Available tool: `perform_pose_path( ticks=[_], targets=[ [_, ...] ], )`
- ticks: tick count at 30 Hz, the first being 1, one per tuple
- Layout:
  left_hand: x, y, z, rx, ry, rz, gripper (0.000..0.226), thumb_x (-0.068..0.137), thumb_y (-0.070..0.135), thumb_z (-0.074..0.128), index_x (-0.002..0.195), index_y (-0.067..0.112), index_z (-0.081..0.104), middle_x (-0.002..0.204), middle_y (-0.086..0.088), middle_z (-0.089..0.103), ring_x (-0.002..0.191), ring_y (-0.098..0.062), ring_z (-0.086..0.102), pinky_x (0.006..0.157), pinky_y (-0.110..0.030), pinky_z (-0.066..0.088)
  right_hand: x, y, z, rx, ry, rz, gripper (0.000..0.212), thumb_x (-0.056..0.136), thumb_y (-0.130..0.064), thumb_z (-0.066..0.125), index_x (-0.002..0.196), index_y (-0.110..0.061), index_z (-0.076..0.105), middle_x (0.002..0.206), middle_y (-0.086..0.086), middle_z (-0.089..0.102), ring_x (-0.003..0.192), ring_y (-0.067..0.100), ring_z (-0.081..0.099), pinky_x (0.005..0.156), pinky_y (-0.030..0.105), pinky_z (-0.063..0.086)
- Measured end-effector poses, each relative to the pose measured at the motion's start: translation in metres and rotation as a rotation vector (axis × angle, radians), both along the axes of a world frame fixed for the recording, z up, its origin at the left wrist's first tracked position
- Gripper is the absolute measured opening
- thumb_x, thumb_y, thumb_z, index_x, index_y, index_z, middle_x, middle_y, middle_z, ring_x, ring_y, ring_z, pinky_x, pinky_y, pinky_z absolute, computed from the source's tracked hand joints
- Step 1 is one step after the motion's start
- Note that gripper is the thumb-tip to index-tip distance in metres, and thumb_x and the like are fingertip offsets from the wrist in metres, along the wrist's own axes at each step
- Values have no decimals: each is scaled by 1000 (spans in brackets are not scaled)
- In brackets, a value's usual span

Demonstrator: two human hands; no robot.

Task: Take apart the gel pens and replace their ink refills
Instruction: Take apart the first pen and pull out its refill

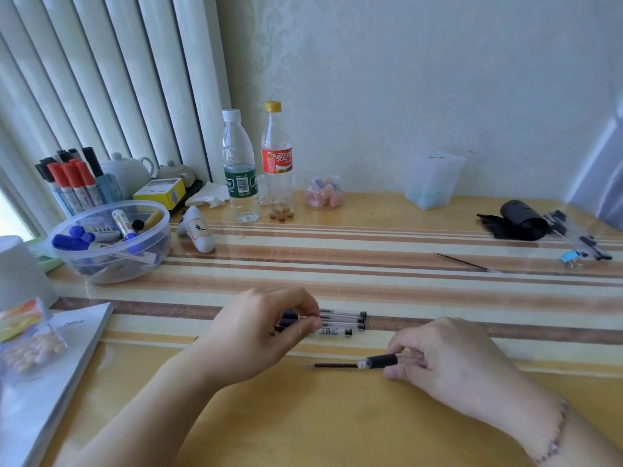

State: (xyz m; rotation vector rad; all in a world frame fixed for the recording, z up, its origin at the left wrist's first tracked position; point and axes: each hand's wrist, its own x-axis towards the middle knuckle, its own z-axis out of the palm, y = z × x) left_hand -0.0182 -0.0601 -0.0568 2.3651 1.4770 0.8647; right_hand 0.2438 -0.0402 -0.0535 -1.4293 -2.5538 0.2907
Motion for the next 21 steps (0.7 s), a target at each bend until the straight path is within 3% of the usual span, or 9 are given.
perform_pose_path(
  ticks=[4,7,11,14,17,19,21],
  targets=[
    [2,-1,0,-7,16,-5,3,90,31,65,90,28,65,75,23,63,60,10,52,53,-4,33,14,3,13,-42,116,-59,28,78,-61,61,89,-37,69,49,-11,53,44,5,42,45,16,28],
    [8,-3,-2,-28,31,-11,3,90,33,64,91,30,65,70,35,56,62,11,52,54,-4,34,45,19,26,-53,295,-244,6,79,-44,72,74,-41,68,41,-12,40,41,6,32,48,22,28],
    [17,-4,-5,-79,82,-49,5,91,33,62,91,30,65,73,48,52,58,15,48,54,-2,32,65,25,27,-199,109,-205,12,74,-40,78,71,-44,67,42,-12,40,41,5,32,50,25,28],
    [20,-6,-7,-79,90,-52,3,90,32,64,90,30,65,73,48,51,60,17,48,54,-1,33,65,27,22,-247,54,-197,16,73,-39,79,66,-45,66,44,-12,43,42,5,34,49,24,30],
    [27,-9,-7,-73,168,-131,9,88,42,62,93,34,62,79,38,58,66,13,53,59,-4,37,65,32,16,-185,-32,-228,14,73,-41,78,66,-35,68,44,-11,46,40,3,36,46,22,31],
    [32,-9,-10,-69,261,-196,15,89,48,57,96,35,60,91,25,65,73,2,61,64,-20,49,65,34,12,-188,-57,-239,14,73,-41,78,66,-33,69,44,-10,46,40,3,36,46,22,31],
    [32,-8,-12,-58,284,-210,16,88,50,57,96,36,60,96,20,66,73,-4,62,63,-26,50,64,35,11,-209,-58,-250,14,74,-41,78,66,-33,69,43,-10,47,39,4,36,45,22,31]
  ],
)
